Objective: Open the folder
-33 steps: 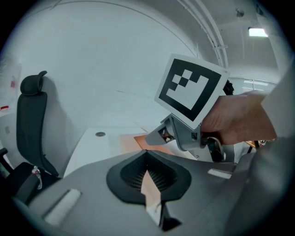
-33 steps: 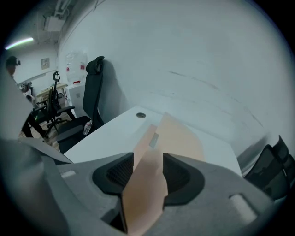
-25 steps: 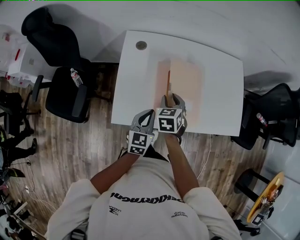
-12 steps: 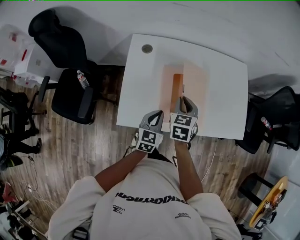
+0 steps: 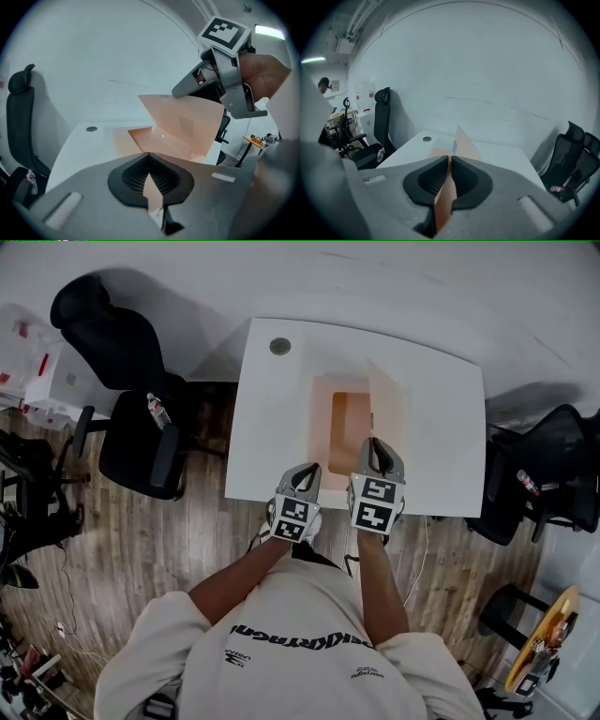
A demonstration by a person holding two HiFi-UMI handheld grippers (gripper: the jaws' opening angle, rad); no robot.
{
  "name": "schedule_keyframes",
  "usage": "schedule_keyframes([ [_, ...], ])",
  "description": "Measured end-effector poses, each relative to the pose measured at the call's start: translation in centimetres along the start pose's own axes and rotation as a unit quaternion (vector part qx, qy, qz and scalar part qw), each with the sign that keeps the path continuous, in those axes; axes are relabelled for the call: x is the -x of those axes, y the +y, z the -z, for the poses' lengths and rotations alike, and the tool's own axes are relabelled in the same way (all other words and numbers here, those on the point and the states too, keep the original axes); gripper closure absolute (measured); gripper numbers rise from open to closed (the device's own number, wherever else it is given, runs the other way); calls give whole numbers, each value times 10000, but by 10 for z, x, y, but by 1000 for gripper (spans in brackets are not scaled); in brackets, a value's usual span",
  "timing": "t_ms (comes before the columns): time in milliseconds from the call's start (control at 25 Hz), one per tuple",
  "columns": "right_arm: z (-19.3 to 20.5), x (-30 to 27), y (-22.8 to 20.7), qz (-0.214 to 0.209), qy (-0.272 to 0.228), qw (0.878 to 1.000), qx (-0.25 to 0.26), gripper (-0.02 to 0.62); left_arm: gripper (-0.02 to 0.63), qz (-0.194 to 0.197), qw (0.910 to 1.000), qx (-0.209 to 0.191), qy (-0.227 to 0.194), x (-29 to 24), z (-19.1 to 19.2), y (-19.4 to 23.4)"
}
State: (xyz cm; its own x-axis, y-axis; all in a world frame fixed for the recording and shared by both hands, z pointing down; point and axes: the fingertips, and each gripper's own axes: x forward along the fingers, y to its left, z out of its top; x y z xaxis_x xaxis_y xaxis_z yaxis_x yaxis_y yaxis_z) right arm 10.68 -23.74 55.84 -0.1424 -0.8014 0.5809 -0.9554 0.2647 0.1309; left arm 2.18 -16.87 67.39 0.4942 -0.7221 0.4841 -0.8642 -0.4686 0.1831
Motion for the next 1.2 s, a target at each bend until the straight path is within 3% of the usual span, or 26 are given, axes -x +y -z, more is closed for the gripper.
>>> schedule_keyframes([
  [760, -2, 20, -57, 255, -202, 9993, -207, 584, 614, 57, 9974, -305, 657, -29, 25, -5],
  [1200, 6, 27, -93, 414, -226, 9986, -253, 589, 614, 3, 9949, -271, 973, -42, 40, -8],
])
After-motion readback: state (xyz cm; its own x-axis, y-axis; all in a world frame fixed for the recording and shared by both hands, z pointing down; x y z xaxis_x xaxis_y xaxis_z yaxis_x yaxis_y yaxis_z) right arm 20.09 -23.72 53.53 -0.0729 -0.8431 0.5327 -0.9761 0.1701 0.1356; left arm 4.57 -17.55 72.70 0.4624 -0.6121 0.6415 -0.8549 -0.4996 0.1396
